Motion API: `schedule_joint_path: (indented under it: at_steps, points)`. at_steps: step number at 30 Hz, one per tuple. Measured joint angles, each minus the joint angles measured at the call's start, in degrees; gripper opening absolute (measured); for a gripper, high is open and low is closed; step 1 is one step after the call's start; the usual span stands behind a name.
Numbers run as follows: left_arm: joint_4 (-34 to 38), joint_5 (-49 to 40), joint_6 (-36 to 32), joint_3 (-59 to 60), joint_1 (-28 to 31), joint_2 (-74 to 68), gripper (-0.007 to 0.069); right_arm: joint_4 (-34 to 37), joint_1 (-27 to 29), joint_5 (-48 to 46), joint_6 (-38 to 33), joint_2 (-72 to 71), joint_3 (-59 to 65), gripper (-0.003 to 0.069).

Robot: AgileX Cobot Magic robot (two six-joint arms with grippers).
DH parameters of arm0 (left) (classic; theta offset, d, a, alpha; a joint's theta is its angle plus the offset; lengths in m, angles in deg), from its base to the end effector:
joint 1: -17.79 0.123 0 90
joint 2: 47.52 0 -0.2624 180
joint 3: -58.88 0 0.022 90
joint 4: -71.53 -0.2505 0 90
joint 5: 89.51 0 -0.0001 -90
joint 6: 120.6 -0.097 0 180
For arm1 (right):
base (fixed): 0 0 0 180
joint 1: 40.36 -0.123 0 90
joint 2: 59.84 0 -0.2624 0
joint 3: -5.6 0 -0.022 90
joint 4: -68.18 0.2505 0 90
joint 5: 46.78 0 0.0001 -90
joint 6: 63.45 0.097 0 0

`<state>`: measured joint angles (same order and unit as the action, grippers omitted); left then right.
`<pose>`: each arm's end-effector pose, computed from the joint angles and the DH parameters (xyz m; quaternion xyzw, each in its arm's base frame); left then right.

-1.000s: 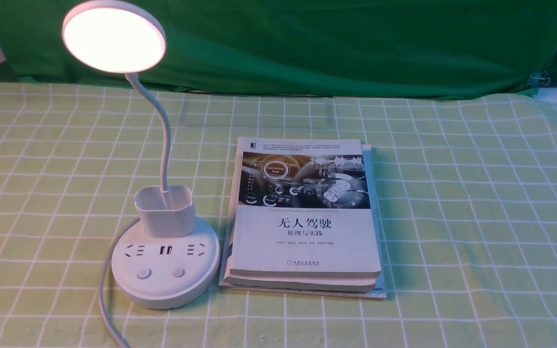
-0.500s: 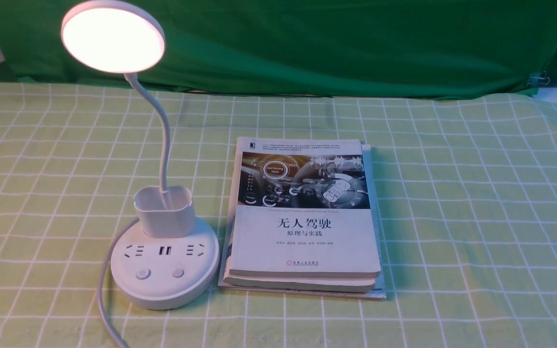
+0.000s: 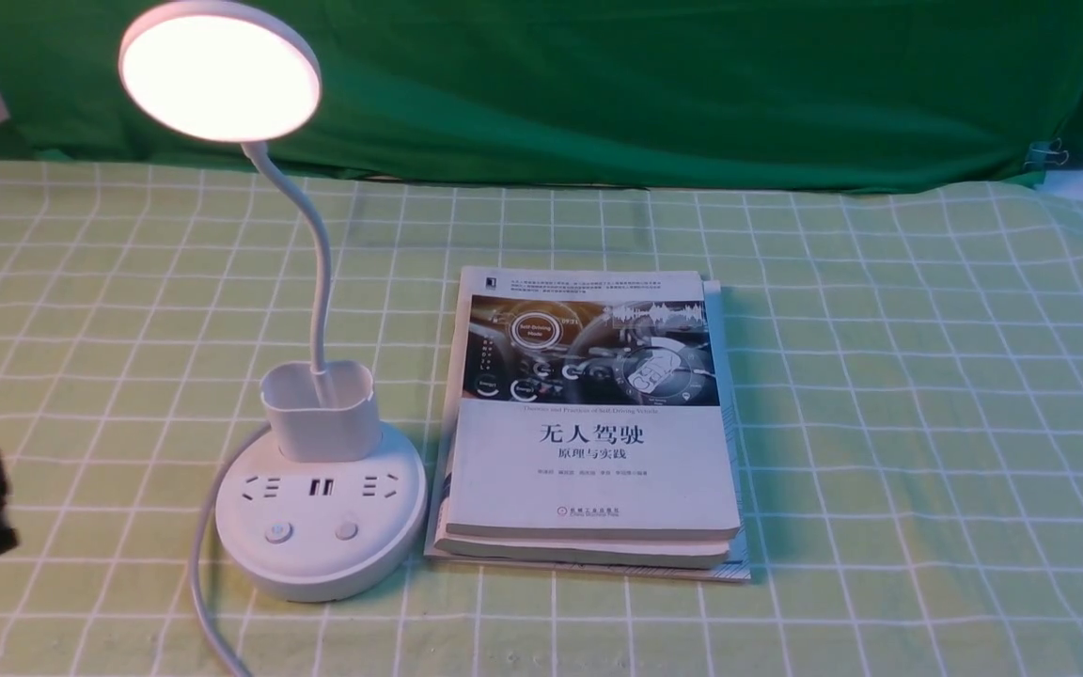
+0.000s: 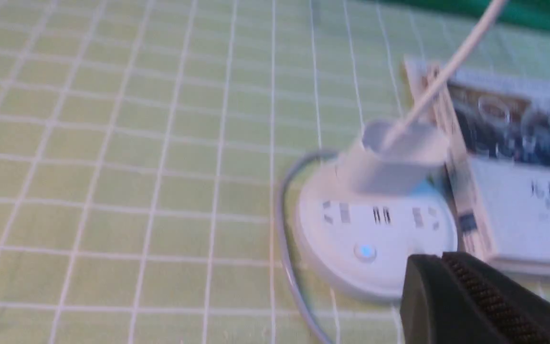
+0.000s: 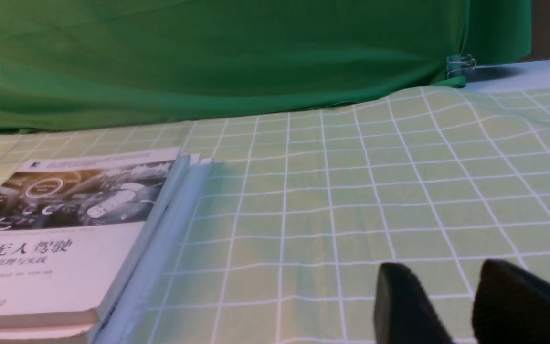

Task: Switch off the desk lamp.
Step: Use the left arm to press the button switch on the lamp holder

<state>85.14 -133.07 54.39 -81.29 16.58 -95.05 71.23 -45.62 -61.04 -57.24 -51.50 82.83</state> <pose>0.1448 -0.0188 0.2883 0.0049 0.9043 -0.0962 0.4158 0.0835 0.0090 0.1857 0.0219 0.7647 0.0858 0.6383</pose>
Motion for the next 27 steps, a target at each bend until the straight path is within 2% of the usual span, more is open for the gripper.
schedule_joint_path:
  at_steps: [6, 10, 17, 27]
  points:
    - [-5.12, -2.83, 0.39, -8.0, -14.0, -21.7, 0.0001, 0.0, 0.0, -0.06, 0.0, 0.0, 0.0, 0.0238]
    - [-5.39, -2.7, 0.52, -12.32, -19.67, -32.73, 0.0001, 0.0, 0.0, -0.06, 0.0, 0.0, 0.0, 0.0238]
    - [-5.57, -3.83, 0.15, -16.7, -21.22, -44.87, 0.0001, 0.0, 0.0, -0.06, 0.0, 0.0, 0.0, 0.0238]
    - [-5.57, -3.17, 0.08, -17.06, -21.22, -45.41, 0.0001, 0.0, 0.0, -0.06, 0.01, 0.0, 0.0, 0.0238]
